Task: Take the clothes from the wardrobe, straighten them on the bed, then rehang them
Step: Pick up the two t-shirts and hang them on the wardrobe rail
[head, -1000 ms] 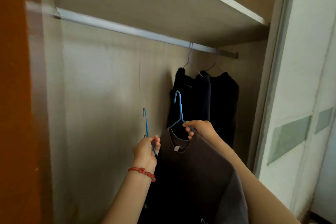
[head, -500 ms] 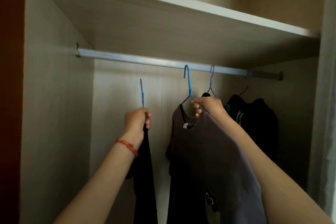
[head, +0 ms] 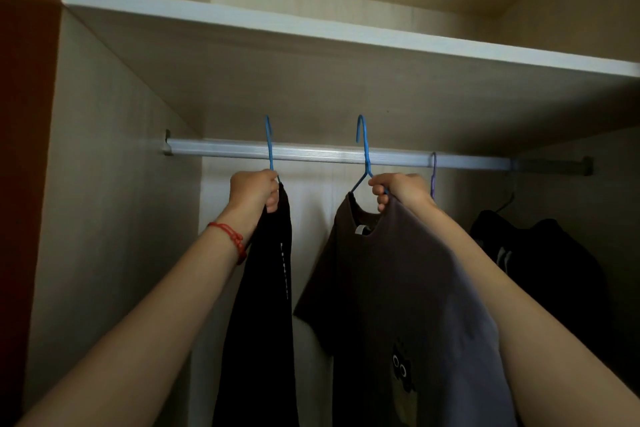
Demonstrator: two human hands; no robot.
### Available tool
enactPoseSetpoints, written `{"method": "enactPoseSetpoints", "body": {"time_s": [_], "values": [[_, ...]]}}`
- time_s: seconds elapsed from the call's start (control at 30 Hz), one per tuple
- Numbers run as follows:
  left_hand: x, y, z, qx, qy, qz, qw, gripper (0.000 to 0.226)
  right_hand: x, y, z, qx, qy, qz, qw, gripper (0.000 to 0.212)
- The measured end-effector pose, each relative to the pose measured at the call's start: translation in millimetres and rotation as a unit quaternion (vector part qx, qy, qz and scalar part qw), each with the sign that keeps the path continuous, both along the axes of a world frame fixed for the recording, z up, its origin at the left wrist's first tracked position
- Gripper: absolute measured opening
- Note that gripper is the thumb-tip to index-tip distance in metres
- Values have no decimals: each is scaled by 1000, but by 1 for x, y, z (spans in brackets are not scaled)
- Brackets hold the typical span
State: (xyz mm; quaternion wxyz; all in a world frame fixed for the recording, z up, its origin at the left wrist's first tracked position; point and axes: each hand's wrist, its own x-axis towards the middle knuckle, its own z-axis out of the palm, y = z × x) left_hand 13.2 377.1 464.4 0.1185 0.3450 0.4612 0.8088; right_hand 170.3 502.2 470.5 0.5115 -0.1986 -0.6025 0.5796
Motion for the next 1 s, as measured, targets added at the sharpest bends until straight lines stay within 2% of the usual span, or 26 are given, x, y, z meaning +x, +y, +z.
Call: {"method": "enactPoseSetpoints", "body": {"time_s": [0.13, 0.33, 0.7, 1.0], "values": [[-15, 8, 15, -20, 0, 22, 1000, 36, -16, 8, 0, -1, 2, -14, 1000, 19], [-45, 22, 7, -109, -2, 23, 994, 35, -42, 24, -24, 5, -63, -21, 998, 20], [-76, 16, -6, -113, 18, 91, 989, 35, -67, 30, -27, 25, -88, -46, 995, 23], [-98, 8, -12, -127, 27, 130, 983, 35, -93, 22, -30, 31, -82, -30, 996, 21]]}}
